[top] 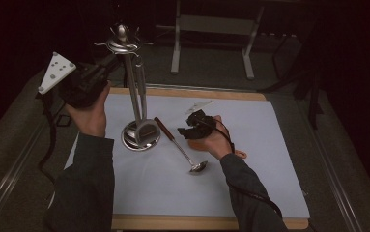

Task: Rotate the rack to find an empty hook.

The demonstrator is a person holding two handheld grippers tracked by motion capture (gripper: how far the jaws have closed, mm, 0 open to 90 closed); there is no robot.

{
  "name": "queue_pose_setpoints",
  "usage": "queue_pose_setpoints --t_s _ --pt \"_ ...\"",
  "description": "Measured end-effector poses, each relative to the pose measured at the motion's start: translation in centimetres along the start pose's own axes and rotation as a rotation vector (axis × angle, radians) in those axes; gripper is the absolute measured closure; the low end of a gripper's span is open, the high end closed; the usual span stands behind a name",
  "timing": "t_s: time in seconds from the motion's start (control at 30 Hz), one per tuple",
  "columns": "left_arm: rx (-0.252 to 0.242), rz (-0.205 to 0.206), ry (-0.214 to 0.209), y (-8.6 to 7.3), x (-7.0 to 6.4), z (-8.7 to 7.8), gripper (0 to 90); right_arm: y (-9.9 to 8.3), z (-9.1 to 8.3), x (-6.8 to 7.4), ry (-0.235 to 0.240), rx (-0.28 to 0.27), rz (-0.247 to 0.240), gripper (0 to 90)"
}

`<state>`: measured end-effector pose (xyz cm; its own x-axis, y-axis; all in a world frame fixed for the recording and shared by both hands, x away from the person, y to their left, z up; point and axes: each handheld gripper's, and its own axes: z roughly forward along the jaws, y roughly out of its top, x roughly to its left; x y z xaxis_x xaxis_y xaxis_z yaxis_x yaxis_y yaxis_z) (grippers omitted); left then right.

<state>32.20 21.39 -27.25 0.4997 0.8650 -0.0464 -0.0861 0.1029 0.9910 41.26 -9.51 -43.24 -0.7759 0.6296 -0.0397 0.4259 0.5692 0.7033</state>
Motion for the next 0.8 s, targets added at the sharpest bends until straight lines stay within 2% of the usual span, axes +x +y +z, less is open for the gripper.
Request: queue_pose_setpoints --t_s 0.33,0.8 --pt "0.003 0.002 0.038 0.1 0.9 -0.1 90.0 -0.2 -0.1 -0.2 -0.001 -0.002 0.003 49.5" --pt "0.027 -0.030 0.088 0.5 2.9 0.6 90.0 -0.3 0.0 -0.2 0.001 0.002 0.006 49.3"
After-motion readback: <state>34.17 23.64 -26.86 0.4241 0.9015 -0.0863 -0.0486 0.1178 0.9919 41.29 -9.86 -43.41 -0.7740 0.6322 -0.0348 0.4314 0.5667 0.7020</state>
